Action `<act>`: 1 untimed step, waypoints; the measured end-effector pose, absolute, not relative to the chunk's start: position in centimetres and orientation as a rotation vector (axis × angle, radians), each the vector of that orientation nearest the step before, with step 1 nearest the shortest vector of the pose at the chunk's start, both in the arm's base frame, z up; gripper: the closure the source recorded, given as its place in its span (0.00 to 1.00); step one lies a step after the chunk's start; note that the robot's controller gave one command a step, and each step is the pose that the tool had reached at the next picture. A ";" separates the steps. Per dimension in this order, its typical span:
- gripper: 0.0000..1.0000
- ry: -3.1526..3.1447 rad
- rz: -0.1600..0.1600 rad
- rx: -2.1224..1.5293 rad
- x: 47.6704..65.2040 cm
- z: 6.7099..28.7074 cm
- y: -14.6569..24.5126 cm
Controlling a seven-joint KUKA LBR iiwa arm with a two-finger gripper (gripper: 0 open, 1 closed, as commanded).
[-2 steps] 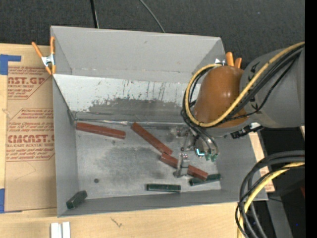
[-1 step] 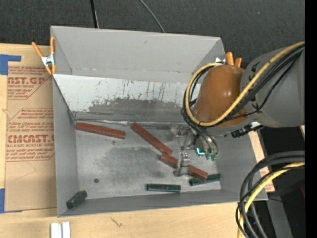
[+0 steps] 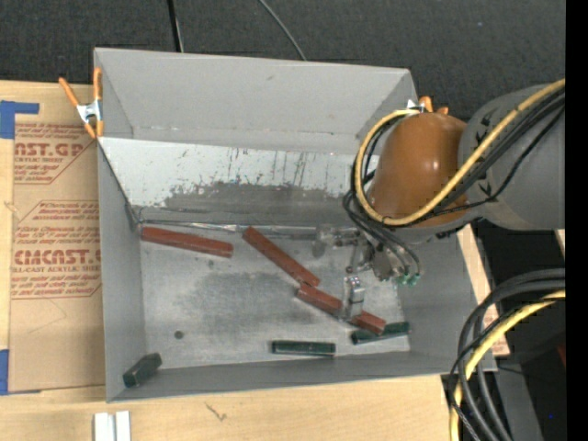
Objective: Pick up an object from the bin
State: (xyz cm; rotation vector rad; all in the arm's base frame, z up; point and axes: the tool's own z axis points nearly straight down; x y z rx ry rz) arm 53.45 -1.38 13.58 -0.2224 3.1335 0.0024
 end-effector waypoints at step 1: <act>1.00 3.102 0.001 -0.497 52.2 7.4 -3.1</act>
Offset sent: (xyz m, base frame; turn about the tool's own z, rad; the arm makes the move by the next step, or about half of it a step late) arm 0.0000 0.0000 0.0000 0.0000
